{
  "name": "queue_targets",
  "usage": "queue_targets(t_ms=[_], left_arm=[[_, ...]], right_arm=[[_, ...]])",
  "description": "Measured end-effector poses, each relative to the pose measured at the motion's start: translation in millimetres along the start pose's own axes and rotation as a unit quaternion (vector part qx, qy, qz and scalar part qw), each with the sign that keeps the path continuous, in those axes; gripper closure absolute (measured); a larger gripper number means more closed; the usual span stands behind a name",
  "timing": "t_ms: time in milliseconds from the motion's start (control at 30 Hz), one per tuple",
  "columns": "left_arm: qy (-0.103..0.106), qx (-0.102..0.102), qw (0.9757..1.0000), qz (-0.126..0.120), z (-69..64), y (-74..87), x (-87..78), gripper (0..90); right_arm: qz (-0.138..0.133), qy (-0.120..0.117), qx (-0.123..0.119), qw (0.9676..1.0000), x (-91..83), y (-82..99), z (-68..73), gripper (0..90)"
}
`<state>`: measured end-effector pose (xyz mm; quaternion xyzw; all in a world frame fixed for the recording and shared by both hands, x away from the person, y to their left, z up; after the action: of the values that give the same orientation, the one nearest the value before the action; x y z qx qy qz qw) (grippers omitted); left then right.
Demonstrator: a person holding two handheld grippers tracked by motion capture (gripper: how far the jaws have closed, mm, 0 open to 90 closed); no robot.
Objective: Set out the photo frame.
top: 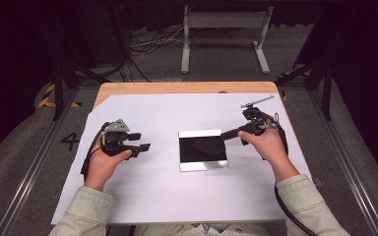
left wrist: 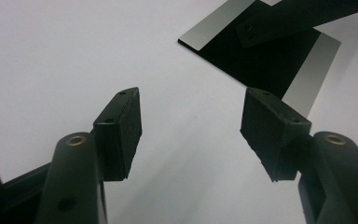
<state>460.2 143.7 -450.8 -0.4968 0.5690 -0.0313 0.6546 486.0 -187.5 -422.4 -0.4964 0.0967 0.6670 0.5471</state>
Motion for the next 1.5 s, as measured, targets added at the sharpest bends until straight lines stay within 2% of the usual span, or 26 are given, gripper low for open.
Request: queue_targets(t_ms=[100,200,300,600,900,1000,1100,1267,1433,1500], left_arm=[[-0.001,0.0,1.0,0.002,0.1,0.3,0.2,38.9],[-0.001,0.0,1.0,0.005,0.1,0.9,0.4,39.0],[-0.001,-0.001,1.0,0.005,0.3,1.2,0.6,38.9],[-0.003,0.0,1.0,0.005,0.3,1.3,1.1,39.0],[-0.003,0.001,1.0,0.006,0.3,1.4,1.4,39.1],[-0.005,0.003,1.0,0.007,0.5,1.5,1.4,39.1],[-0.003,0.002,1.0,0.007,-0.1,1.5,1.6,39.1],[-0.003,0.003,1.0,0.007,0.2,1.5,1.9,39.1],[-0.002,0.0,1.0,0.007,-0.4,1.8,2.4,39.1],[-0.005,0.006,0.9999,0.008,1.0,1.7,2.4,39.1]], right_arm=[[0.011,-0.01,0.017,0.9998,5.7,1.4,0.1,61.5],[0.018,-0.032,0.049,0.9981,10.1,3.2,0.7,62.6],[0.027,-0.039,0.066,0.9967,14.8,4.9,-0.2,61.9],[0.035,-0.039,0.061,0.9967,26.5,6.4,1.3,57.9],[0.049,-0.056,0.072,0.9946,35.6,7.5,3.8,55.1],[0.053,-0.065,0.077,0.9935,37.7,8.3,5.7,56.6],[0.054,-0.067,0.068,0.994,38.8,8.8,7.9,57.3],[0.05,-0.055,0.048,0.9961,38.6,8.1,9.8,58.1],[0.049,-0.053,0.062,0.9954,38.0,8.6,9.2,61.6],[0.048,-0.058,0.068,0.9949,37.7,8.5,9.0,63.0]])
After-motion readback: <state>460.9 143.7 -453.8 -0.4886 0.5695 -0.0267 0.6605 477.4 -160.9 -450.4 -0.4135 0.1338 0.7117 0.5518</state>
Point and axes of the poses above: each handheld gripper's, and its own axes: x roughly forward along the jaws, y roughly out of its underside, z roughly to its left, the point moved 8 cm from there along x, roughly forward along the jaws, and after that the axes turned 8 degrees about z, right-handed, at the moved point
